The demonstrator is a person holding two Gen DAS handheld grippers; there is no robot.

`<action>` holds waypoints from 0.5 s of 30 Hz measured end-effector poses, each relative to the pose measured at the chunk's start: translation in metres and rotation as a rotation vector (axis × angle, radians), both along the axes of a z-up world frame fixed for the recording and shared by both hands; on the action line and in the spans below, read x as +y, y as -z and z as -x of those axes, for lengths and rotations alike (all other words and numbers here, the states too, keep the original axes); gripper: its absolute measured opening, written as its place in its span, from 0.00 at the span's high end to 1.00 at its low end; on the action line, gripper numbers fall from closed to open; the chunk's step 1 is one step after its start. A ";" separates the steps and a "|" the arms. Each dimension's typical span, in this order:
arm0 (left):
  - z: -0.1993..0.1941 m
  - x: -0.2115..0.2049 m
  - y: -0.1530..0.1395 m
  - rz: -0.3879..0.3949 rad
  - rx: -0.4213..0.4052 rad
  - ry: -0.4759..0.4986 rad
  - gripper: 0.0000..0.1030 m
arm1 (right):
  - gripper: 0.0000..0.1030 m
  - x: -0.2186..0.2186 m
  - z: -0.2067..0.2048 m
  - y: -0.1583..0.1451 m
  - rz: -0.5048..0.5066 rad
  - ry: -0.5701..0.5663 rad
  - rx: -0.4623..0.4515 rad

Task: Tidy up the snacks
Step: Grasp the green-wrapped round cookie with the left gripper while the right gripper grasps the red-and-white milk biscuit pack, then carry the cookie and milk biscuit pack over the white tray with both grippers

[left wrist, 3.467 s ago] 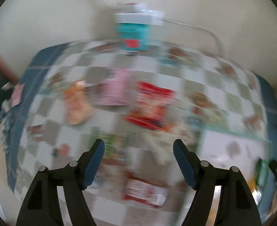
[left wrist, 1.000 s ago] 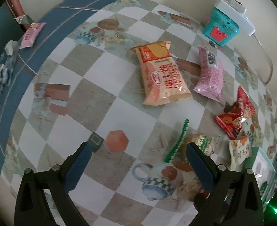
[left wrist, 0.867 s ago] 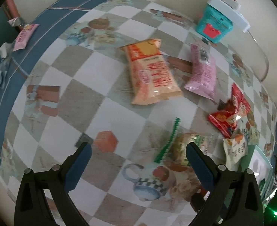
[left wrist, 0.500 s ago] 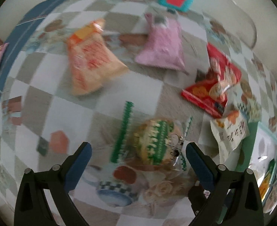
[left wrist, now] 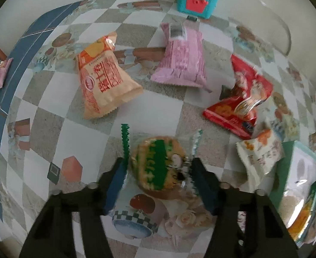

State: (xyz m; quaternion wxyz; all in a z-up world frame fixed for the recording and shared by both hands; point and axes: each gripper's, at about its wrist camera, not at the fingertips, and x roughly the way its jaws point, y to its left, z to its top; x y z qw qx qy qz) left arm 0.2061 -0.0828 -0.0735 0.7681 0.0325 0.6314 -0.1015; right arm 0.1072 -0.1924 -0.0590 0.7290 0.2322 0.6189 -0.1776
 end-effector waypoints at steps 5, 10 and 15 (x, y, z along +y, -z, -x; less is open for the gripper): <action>-0.003 0.013 -0.019 0.023 -0.019 -0.020 0.43 | 0.33 0.001 0.004 -0.006 -0.010 -0.005 -0.034; -0.005 0.038 -0.038 0.064 -0.039 -0.058 0.43 | 0.33 0.002 0.011 -0.022 -0.014 -0.008 -0.078; -0.002 0.058 -0.071 0.083 -0.097 -0.088 0.43 | 0.33 0.006 0.016 -0.035 -0.007 -0.012 -0.127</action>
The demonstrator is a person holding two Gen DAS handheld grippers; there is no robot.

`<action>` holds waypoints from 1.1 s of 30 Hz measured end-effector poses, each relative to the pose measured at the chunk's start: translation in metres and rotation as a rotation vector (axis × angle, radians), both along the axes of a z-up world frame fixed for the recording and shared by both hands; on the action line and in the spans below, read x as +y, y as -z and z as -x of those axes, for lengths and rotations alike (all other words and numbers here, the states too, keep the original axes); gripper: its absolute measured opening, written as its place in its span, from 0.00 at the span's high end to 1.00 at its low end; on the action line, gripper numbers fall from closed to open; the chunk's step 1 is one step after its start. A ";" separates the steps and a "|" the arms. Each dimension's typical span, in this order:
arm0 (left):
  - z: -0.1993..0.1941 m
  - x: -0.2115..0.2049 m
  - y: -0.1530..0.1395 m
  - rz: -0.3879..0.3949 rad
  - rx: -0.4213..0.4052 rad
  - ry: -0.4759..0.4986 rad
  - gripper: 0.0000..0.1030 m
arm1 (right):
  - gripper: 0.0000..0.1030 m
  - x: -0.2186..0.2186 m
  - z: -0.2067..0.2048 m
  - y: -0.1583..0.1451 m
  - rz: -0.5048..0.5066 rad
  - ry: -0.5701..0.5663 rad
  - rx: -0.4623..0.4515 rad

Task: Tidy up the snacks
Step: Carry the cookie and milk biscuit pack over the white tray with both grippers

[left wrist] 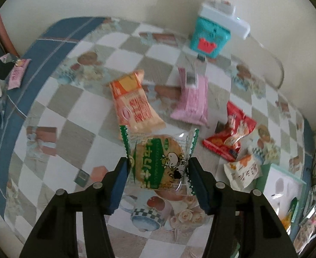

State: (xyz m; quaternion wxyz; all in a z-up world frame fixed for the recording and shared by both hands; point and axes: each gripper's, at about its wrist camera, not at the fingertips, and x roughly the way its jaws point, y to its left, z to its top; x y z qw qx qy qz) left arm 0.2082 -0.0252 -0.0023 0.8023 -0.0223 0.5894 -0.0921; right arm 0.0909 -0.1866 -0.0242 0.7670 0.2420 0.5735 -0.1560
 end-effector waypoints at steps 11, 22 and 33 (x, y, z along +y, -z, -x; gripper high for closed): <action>0.017 0.003 -0.016 0.020 -0.041 -0.034 0.43 | 0.33 0.007 0.026 -0.012 0.016 0.028 -0.042; 0.046 -0.005 -0.037 0.018 -0.077 -0.017 0.43 | 0.33 -0.008 0.071 -0.035 0.029 0.102 -0.079; 0.077 -0.038 -0.049 0.027 -0.091 0.060 0.43 | 0.33 -0.046 0.122 -0.034 0.062 0.233 -0.073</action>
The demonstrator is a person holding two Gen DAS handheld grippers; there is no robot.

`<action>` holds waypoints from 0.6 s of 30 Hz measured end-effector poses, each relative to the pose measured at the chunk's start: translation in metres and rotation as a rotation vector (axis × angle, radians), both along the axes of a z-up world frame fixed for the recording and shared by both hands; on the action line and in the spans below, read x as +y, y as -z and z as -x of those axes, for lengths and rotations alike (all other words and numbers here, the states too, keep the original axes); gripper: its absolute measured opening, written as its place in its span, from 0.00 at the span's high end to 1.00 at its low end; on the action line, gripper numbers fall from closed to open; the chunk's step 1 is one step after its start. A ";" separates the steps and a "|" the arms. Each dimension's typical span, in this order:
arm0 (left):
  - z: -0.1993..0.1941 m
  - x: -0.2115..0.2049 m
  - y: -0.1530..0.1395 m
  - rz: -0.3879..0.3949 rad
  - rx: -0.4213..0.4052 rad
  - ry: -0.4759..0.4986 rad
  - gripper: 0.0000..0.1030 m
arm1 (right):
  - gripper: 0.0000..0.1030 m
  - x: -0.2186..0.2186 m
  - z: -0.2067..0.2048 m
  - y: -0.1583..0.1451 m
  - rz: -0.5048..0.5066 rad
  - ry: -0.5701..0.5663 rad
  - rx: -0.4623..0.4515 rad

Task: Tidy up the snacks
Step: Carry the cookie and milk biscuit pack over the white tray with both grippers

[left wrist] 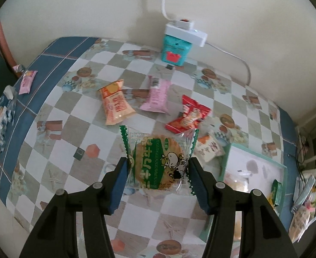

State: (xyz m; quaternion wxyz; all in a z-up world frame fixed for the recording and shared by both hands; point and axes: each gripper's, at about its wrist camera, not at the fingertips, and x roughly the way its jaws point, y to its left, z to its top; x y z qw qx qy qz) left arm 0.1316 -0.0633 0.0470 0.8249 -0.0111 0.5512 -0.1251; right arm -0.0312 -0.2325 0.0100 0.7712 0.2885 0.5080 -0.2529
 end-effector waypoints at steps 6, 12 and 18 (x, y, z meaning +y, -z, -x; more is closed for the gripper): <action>0.023 -0.037 -0.007 -0.035 -0.029 0.102 0.43 | 0.32 -0.022 0.013 -0.003 0.002 0.040 -0.011; 0.050 -0.079 -0.007 -0.094 -0.059 0.226 0.43 | 0.32 -0.049 0.029 0.002 -0.023 0.099 -0.009; 0.072 -0.110 0.006 -0.116 -0.028 0.326 0.43 | 0.32 -0.080 0.051 0.005 -0.049 0.171 -0.010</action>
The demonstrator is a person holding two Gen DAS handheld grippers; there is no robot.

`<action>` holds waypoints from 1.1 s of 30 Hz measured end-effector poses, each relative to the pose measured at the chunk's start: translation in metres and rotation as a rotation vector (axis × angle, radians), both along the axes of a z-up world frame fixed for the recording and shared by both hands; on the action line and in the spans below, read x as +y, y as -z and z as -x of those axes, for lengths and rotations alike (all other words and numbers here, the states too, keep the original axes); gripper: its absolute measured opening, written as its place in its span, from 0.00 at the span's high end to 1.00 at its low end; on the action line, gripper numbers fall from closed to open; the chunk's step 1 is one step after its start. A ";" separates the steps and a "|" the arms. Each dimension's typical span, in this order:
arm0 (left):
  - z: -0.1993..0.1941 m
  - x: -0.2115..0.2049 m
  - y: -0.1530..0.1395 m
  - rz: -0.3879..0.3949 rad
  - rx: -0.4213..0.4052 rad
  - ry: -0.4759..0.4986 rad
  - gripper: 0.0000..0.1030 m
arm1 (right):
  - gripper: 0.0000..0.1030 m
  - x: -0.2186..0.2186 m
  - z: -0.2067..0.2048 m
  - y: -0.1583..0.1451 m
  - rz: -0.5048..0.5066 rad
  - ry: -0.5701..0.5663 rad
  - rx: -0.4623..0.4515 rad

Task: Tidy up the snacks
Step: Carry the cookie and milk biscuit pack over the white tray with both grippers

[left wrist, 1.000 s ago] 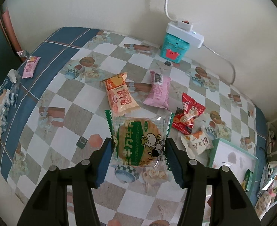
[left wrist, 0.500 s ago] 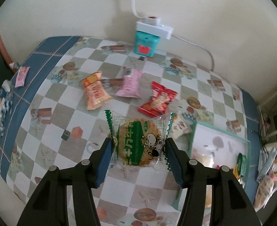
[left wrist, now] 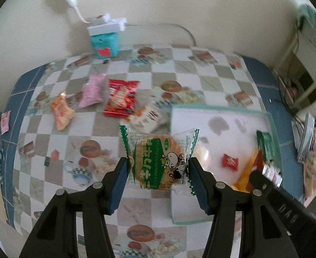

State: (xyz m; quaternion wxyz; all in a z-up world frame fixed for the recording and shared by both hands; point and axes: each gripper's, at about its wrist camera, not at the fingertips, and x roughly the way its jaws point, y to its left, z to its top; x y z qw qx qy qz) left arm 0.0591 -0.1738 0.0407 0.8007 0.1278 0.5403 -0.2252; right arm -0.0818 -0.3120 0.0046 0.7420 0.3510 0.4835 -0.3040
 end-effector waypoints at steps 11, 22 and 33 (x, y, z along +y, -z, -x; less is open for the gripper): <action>0.028 -0.029 0.025 -0.070 0.031 0.090 0.43 | 0.32 -0.050 0.044 0.003 -0.038 0.149 -0.019; 0.038 -0.044 0.060 -0.132 0.106 0.126 0.43 | 0.32 -0.047 0.032 0.013 -0.033 0.109 -0.013; 0.033 -0.050 0.072 -0.161 0.152 0.129 0.42 | 0.31 -0.029 0.010 0.025 -0.070 0.032 -0.006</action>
